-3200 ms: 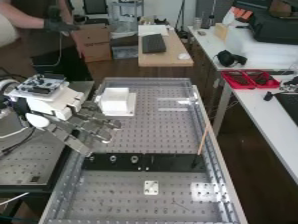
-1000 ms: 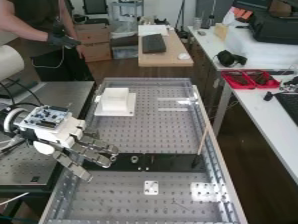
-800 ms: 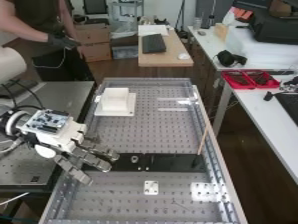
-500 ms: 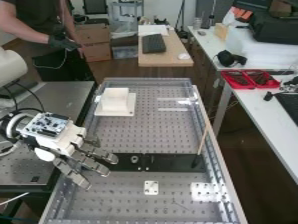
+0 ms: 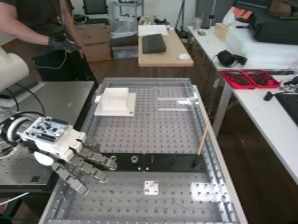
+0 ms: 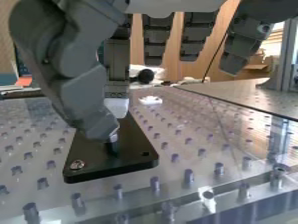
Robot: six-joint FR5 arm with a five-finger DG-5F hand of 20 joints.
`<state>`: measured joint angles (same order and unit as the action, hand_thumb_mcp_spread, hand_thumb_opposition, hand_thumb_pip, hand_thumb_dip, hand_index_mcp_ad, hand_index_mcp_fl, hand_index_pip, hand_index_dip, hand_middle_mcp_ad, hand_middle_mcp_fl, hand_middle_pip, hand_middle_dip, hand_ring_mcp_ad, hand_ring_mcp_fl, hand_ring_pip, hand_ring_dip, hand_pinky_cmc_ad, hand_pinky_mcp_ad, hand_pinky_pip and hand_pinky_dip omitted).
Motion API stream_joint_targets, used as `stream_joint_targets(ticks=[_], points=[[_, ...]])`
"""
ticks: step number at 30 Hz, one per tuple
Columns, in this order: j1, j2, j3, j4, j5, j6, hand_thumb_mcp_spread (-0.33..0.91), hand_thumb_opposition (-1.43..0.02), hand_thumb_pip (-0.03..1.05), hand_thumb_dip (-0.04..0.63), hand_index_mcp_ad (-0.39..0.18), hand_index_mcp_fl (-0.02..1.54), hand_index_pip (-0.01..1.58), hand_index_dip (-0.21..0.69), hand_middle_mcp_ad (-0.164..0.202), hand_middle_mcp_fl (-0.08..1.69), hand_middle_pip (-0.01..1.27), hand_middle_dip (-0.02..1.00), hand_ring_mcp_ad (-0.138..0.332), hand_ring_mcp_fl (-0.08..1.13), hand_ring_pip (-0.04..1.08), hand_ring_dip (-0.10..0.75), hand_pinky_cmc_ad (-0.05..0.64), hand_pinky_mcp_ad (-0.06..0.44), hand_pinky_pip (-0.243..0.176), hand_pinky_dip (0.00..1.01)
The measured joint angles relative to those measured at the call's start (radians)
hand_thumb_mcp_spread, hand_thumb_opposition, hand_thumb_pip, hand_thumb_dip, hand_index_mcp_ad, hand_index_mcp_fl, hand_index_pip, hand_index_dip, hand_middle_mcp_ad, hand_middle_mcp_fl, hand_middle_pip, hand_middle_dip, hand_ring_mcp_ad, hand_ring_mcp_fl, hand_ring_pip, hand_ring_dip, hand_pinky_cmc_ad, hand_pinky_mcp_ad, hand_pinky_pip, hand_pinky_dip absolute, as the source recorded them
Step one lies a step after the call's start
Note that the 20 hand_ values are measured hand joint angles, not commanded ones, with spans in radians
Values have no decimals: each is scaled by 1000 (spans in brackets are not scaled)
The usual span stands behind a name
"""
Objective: Grab the smaller nut and place it in the white container
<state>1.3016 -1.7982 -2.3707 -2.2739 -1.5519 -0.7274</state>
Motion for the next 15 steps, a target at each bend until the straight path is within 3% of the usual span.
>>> stream_joint_targets(ticks=[15], points=[[7, -10, -9, 26, 11, -13, 372, -871, 728, 267, -159, 63, 1492, 351, 9, 7, 126, 206, 117, 0, 84, 75, 379, 295, -61, 136]])
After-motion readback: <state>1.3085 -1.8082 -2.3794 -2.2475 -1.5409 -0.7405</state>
